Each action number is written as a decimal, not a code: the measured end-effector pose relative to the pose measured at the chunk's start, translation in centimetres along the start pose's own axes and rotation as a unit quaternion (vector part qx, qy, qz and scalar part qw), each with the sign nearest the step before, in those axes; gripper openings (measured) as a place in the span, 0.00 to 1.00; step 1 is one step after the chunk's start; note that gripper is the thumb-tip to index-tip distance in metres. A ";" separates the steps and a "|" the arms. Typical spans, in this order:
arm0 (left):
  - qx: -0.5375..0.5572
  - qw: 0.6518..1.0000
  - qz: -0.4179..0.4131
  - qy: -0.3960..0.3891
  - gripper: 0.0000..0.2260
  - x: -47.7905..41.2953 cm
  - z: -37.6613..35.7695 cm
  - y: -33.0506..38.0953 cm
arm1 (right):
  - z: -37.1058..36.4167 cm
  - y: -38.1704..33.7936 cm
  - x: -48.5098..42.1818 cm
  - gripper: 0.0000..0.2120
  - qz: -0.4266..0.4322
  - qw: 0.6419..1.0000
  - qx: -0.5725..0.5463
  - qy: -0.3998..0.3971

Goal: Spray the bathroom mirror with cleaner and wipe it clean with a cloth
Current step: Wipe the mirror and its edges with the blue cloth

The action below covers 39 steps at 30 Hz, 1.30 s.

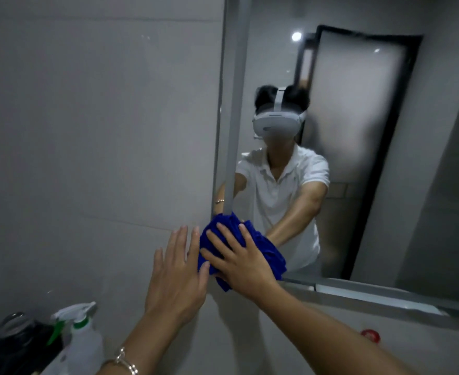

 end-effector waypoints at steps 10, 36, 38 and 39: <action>-0.014 0.992 -0.088 0.084 0.29 -7.1 8.1 4.9 | 7.0 11.1 -3.2 0.24 -0.027 0.990 0.016 0.138; 0.019 0.953 -0.208 0.219 0.28 -13.1 12.7 13.0 | 9.2 19.0 1.1 0.27 -0.237 0.944 -0.071 0.219; -0.009 0.956 -0.225 0.189 0.27 -12.4 10.7 12.5 | 7.7 17.6 2.0 0.27 -0.221 0.955 -0.048 0.193; -0.021 0.956 -0.230 0.182 0.27 -12.3 10.2 12.3 | 7.6 17.6 2.2 0.27 -0.212 0.958 -0.039 0.190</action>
Point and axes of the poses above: each hand's wrist, its own x-axis away from the middle knuckle, its own z-axis out of the back of the hand, y = z × x, the point moved 2 cm from there along -x, towards the middle knuckle, and after that the axes turned 4 degrees about -y, right-handed, at the moved point
